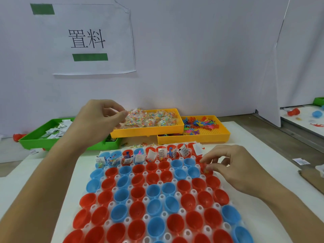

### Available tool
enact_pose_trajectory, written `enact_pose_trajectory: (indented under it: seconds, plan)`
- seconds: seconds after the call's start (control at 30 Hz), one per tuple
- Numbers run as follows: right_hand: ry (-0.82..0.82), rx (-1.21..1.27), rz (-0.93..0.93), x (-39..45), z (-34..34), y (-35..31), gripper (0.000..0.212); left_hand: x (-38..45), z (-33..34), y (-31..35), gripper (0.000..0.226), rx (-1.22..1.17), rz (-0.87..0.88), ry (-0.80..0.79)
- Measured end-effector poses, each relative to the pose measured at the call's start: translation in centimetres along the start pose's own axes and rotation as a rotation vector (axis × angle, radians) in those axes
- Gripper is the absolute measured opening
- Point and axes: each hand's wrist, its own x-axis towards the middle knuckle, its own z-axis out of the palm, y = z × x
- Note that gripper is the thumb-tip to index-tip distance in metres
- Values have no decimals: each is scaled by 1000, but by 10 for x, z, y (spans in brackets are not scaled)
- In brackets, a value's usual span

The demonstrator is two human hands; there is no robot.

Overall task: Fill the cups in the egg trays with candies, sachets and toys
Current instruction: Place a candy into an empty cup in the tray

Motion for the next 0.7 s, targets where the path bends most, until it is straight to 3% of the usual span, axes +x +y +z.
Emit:
enact_pose_trajectory:
  seconds: [0.17,0.3,0.57,0.7]
  plan:
    - [6,-32,-26,0,-1,0,35,12,-13,-29,13,-24,-119,231]
    - [-3,-49,-36,0,-1,-1,35,36,-19,-66,17,167,-222,347]
    - [35,-46,-33,1,2,-2,34,78,-15,-108,16,559,-251,-24]
    - [62,12,-12,0,4,-3,38,87,-6,-106,18,644,-241,-106]
